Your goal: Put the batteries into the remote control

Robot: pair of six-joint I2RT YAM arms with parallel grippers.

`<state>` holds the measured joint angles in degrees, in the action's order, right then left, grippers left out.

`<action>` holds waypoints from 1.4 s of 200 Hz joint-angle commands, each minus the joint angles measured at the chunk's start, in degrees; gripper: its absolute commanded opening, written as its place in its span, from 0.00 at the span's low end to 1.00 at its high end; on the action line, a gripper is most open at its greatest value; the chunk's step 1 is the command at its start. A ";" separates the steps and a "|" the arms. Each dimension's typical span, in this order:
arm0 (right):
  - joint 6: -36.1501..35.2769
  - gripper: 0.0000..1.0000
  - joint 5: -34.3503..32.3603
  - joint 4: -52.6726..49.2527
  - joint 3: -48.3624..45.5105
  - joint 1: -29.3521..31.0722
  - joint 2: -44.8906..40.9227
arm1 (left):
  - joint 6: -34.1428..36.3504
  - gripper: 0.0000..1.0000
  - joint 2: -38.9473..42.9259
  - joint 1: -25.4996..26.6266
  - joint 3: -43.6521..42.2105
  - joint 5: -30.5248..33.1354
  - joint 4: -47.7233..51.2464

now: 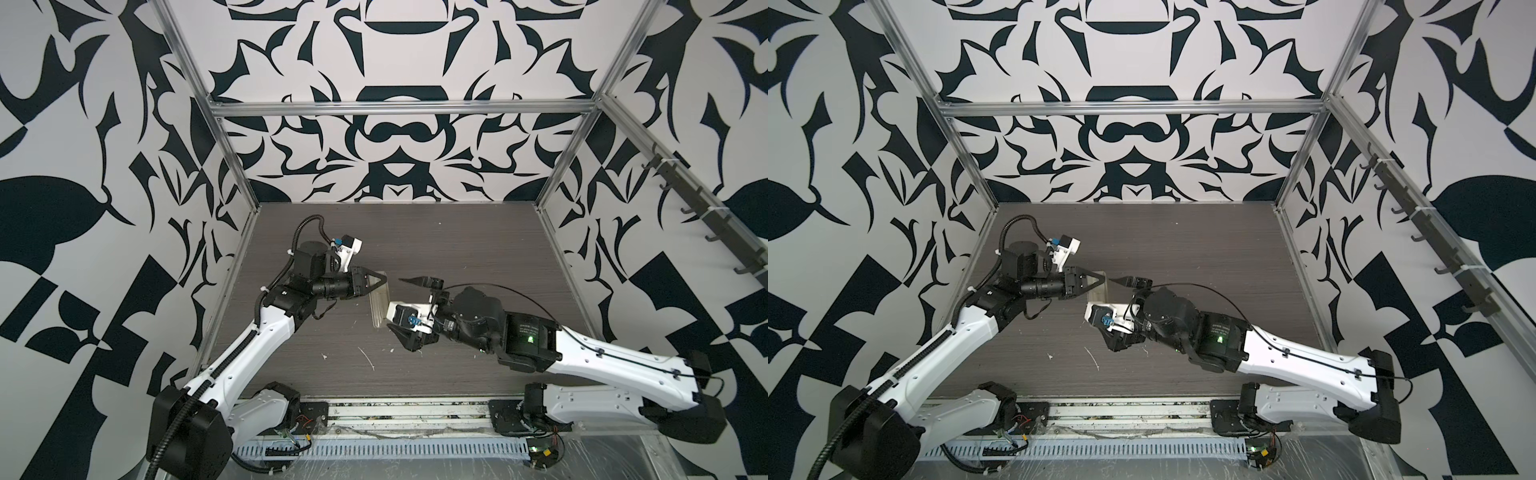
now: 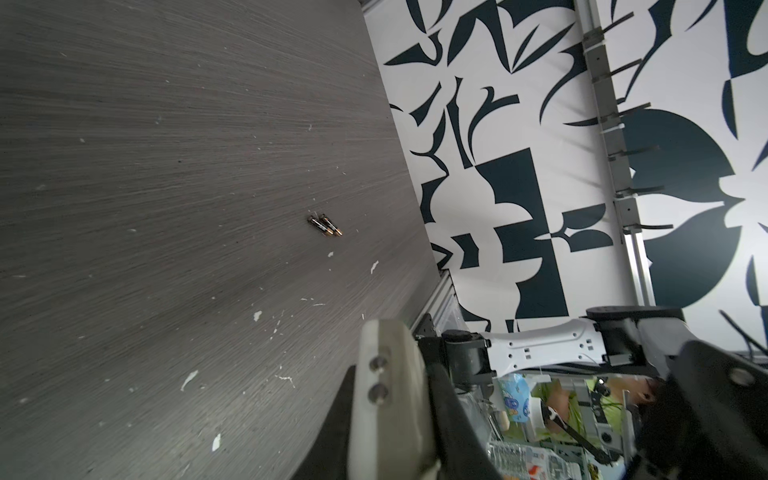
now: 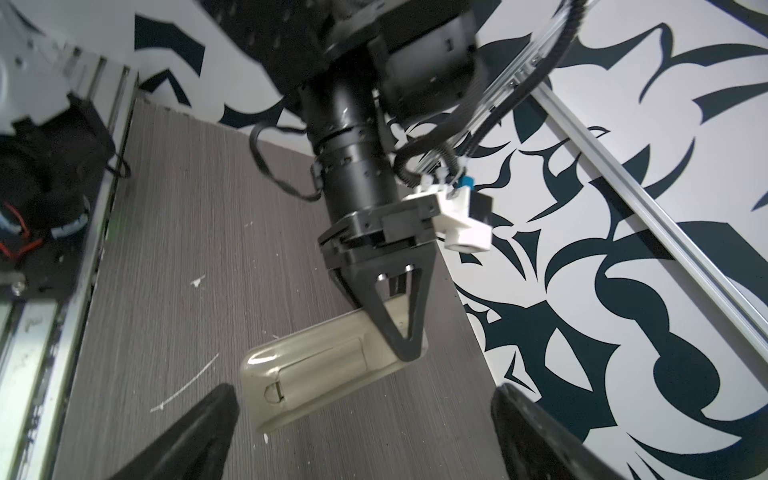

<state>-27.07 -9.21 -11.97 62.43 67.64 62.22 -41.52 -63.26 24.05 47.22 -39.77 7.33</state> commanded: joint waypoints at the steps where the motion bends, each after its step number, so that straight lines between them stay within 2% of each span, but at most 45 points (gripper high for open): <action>1: 15.22 0.98 4.52 -2.77 6.51 -6.21 0.80 | 1.42 0.00 1.82 -0.21 2.05 5.36 1.79; 39: 30.62 0.97 19.84 -4.98 9.40 -19.93 2.86 | 3.10 0.00 2.40 -0.18 4.07 12.54 5.71; 99: 40.23 0.96 32.91 -7.67 11.26 -27.45 10.46 | 4.27 0.00 1.40 -0.17 7.22 22.47 11.12; 183: 47.33 0.93 43.64 -3.81 9.71 -28.98 18.48 | 3.21 0.00 -0.49 -0.23 9.34 29.80 16.70; 208: 48.30 0.92 44.44 -4.16 9.57 -28.97 20.78 | 2.68 0.00 -1.68 -0.16 10.27 31.31 18.48; 280: 53.69 0.90 44.91 4.32 3.95 -28.92 22.20 | 2.05 0.00 -4.54 -0.20 11.61 33.03 20.96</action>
<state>24.18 33.95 -13.37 67.00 38.61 84.97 -39.00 -67.33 24.05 56.55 -7.97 26.00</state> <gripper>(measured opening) 0.903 0.249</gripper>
